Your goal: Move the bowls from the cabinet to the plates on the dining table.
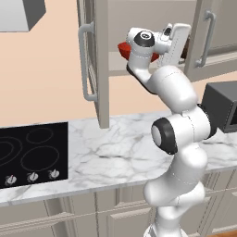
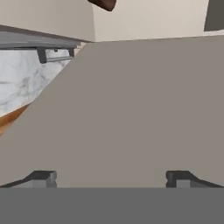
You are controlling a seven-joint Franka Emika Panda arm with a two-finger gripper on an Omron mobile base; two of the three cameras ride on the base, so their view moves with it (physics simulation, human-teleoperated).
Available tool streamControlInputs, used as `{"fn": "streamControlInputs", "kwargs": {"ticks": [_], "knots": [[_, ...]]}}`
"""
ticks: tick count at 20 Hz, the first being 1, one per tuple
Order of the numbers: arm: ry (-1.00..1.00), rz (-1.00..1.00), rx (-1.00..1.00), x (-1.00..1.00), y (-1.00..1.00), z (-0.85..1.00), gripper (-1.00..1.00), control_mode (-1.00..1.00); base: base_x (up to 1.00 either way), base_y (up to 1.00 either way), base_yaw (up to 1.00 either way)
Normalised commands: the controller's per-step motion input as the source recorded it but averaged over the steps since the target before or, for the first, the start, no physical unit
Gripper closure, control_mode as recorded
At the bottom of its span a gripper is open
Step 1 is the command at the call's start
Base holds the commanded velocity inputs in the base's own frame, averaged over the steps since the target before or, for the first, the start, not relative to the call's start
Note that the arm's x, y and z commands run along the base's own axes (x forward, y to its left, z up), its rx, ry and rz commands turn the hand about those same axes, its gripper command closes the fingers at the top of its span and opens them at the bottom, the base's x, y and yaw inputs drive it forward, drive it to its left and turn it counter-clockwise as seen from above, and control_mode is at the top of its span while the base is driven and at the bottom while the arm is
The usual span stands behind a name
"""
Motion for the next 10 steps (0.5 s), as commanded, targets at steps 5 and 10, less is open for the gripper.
{"fn": "streamControlInputs", "kwargs": {"ticks": [5,10], "knots": [[0.0,-0.15,0.0,-0.62,-0.25,0.0,-1.0,-1.0,0.0,0.0,0.0],[0.0,-0.11,0.0,-0.68,-0.34,0.0,-1.0,-1.0,0.0,0.0,0.0]]}}
